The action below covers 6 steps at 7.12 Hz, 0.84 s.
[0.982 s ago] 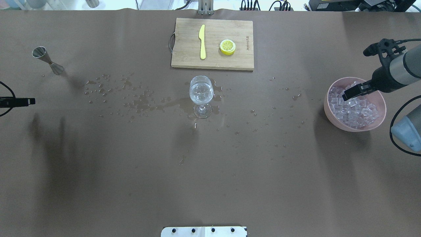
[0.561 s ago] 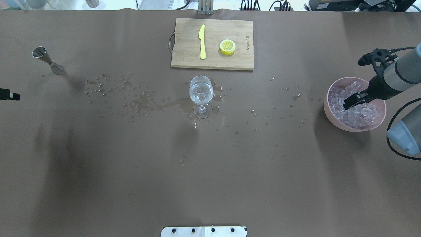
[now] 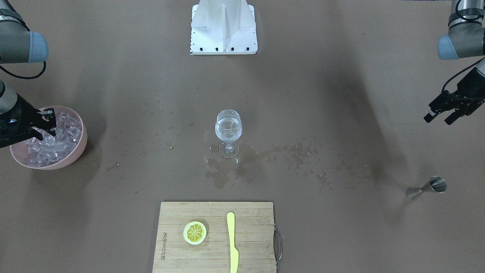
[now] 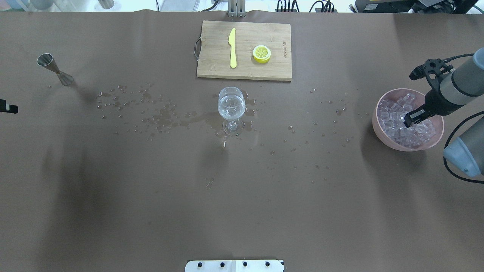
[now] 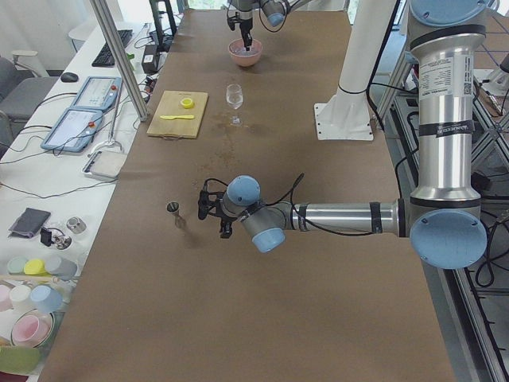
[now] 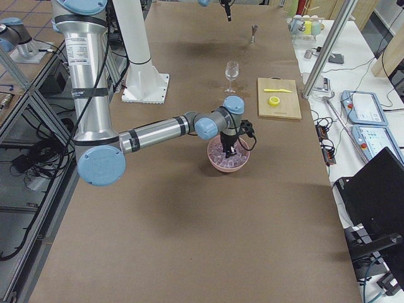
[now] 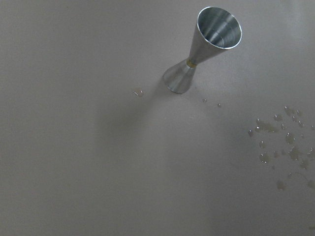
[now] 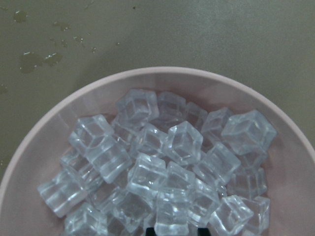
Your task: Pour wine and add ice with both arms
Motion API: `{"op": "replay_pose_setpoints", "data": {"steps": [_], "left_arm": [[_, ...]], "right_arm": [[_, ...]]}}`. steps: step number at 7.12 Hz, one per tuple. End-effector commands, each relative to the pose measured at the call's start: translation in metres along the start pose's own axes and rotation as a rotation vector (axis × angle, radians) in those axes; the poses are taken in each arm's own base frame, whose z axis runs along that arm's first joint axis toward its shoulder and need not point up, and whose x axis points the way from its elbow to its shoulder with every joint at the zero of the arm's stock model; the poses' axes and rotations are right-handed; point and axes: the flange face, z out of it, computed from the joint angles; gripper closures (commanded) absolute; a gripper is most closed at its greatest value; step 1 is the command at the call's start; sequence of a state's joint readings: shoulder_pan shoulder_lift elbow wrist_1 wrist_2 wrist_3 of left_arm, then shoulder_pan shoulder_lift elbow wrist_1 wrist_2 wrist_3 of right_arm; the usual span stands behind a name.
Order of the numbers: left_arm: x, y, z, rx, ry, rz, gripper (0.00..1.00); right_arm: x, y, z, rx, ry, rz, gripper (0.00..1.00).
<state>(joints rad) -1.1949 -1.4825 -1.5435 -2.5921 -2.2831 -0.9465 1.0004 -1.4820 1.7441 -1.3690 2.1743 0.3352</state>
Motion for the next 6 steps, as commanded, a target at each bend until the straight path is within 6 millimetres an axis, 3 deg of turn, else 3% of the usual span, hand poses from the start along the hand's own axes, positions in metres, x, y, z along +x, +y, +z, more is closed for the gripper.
{"op": "replay_pose_setpoints", "data": {"steps": [1,2,3,5,6], "left_arm": [[-0.002,-0.002,-0.005,0.007,0.002,-0.004,0.04],[-0.002,-0.003,-0.007,0.006,0.006,-0.005,0.04],[-0.005,-0.004,-0.010,0.014,0.004,-0.010,0.04],[-0.003,-0.004,-0.011,0.017,0.006,-0.009,0.04],[-0.004,-0.004,-0.011,0.016,0.005,-0.011,0.03]], "right_arm": [[-0.001,-0.001,0.000,-0.004,-0.006,-0.001,1.00],[-0.005,-0.010,-0.010,-0.006,-0.010,0.011,1.00],[-0.019,-0.040,-0.038,-0.009,-0.008,0.039,1.00],[-0.019,-0.048,-0.055,-0.010,0.004,0.005,0.98],[-0.014,-0.046,-0.054,-0.009,0.019,0.006,0.27]]}}
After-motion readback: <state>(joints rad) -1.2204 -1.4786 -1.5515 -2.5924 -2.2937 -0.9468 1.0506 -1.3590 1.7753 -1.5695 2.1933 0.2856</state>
